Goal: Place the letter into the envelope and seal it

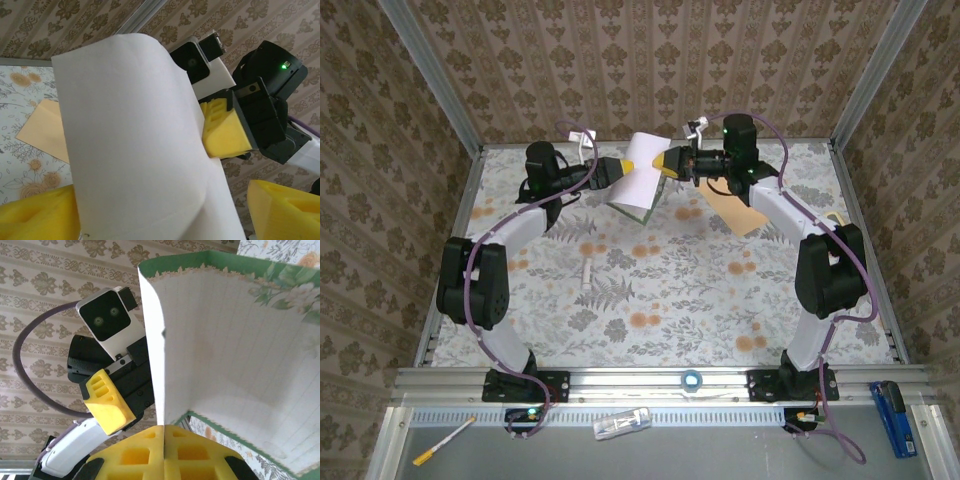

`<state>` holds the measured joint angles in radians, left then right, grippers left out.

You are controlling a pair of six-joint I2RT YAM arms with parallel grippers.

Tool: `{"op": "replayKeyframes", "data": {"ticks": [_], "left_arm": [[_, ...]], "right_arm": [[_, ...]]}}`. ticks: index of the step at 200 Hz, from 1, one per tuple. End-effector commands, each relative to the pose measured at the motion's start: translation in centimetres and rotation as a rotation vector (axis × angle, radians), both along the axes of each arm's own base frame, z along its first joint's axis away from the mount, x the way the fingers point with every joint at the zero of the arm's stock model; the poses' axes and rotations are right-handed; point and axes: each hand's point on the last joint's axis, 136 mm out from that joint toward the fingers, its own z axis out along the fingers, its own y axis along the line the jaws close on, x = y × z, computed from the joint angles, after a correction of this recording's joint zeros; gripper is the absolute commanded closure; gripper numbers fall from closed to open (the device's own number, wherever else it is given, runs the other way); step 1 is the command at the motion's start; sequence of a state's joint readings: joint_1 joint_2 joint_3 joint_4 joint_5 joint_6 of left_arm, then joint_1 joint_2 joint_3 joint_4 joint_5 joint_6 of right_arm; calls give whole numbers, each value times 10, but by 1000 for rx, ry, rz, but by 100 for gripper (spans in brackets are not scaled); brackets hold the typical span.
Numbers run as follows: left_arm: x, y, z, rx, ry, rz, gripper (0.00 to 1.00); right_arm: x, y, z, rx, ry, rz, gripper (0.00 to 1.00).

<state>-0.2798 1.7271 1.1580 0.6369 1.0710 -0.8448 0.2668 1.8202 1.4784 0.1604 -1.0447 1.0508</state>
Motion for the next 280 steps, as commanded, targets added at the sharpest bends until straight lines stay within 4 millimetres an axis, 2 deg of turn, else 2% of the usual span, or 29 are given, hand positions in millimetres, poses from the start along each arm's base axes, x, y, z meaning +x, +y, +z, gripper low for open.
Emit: {"op": "replayKeyframes", "data": {"ticks": [1, 82, 165, 200, 232, 280], "left_arm": [[-9, 1, 14, -16, -43, -25, 20], [-4, 7, 19, -13, -56, -9, 27], [-4, 9, 18, -12, -54, -5, 34], [-4, 8, 17, -10, -48, -10, 49], [-4, 9, 17, -7, -47, -9, 57], [-3, 10, 13, 13, -43, -1, 79]], "right_arm": [[-4, -1, -5, -2, -10, 21, 100], [-12, -5, -30, -47, 25, 14, 100], [-10, -10, -31, -55, 23, 2, 100], [-9, -10, -32, -58, 25, -1, 100], [-9, -10, -31, -58, 23, -2, 100], [-9, -11, -31, -74, 16, -4, 100]]}}
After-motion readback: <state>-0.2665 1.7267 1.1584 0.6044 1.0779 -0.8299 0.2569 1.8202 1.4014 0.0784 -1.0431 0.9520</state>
